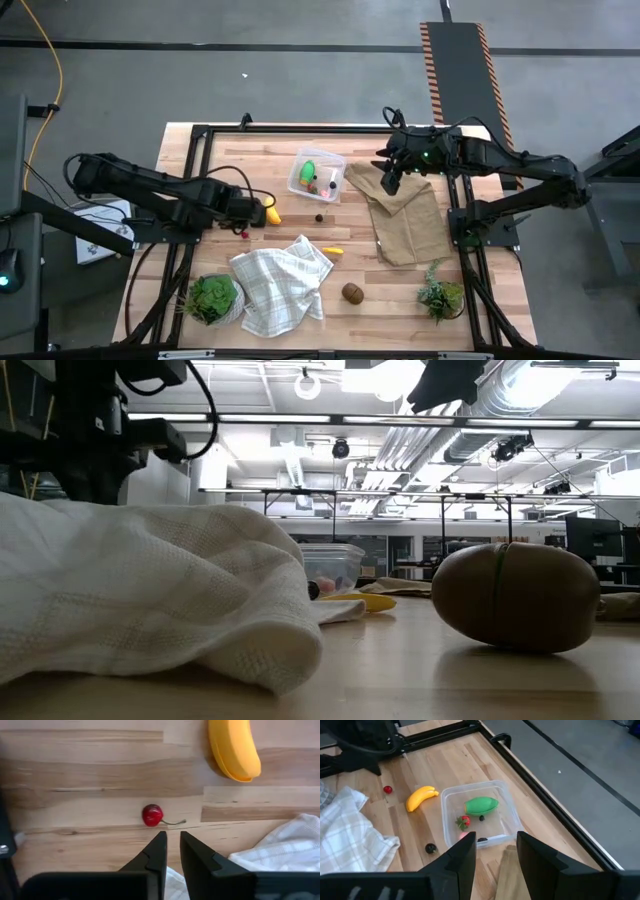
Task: Pick and placing Produce into tupperware
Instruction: Put the red cherry into the transparent bin
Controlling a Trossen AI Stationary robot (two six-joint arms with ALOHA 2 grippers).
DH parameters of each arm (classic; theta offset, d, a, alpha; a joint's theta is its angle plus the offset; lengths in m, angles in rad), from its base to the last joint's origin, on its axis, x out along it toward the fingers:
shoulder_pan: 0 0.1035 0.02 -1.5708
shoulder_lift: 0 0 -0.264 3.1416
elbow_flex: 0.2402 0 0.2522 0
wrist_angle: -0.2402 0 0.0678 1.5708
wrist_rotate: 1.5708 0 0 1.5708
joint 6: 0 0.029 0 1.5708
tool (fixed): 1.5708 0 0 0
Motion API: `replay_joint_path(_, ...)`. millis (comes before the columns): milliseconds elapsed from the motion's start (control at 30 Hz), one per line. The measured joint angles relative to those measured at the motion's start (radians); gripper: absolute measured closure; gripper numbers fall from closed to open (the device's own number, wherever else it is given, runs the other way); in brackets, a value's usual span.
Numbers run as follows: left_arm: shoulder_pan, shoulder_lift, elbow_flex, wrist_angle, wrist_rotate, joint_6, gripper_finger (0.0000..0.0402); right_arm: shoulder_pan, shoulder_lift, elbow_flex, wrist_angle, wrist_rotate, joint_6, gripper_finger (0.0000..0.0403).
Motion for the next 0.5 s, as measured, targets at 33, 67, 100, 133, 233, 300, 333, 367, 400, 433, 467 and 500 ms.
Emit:
replay_joint_path(33,0.000,0.009,0.000,0.010,0.001,0.006,0.0348,-0.008,0.000,0.000,0.000,-0.001,0.000,0.0269)
replay_joint_path(67,0.000,0.019,0.000,0.022,0.003,0.012,0.0339,-0.016,0.000,0.000,0.000,0.000,0.000,0.0269)
replay_joint_path(100,0.000,0.026,0.000,0.029,0.004,0.012,0.0328,-0.024,0.000,0.000,0.000,0.000,0.000,0.0269)
replay_joint_path(133,0.000,0.031,0.000,0.029,0.005,0.012,0.0318,-0.031,0.000,0.000,0.001,0.000,-0.003,0.0269)
replay_joint_path(233,0.000,0.039,0.000,0.027,0.029,0.008,0.0286,-0.055,0.000,0.000,0.006,-0.001,-0.018,0.0269)
replay_joint_path(300,0.000,0.040,0.000,0.027,0.057,-0.022,0.0269,-0.072,0.000,0.000,0.007,-0.003,-0.019,0.0269)
replay_joint_path(333,0.000,0.040,0.000,0.029,0.065,-0.039,0.0262,-0.082,0.000,0.000,0.007,-0.018,-0.028,0.0269)
replay_joint_path(367,0.000,0.040,0.000,0.030,0.071,-0.049,0.0256,-0.093,0.000,0.000,0.010,-0.042,-0.048,0.0269)
replay_joint_path(400,-0.001,0.040,0.000,0.029,0.072,-0.059,0.0250,-0.104,0.000,0.000,0.014,-0.063,-0.076,0.0269)
replay_joint_path(433,-0.006,0.040,0.000,0.029,0.075,-0.071,0.0246,-0.114,0.000,0.000,0.019,-0.084,-0.103,0.0269)
replay_joint_path(467,-0.011,0.040,0.000,0.029,0.076,-0.088,0.0243,-0.126,0.003,0.000,0.022,-0.102,-0.123,0.0269)
replay_joint_path(500,-0.019,0.040,0.000,0.029,0.077,-0.106,0.0240,-0.138,0.006,0.000,0.024,-0.120,-0.130,0.0269)
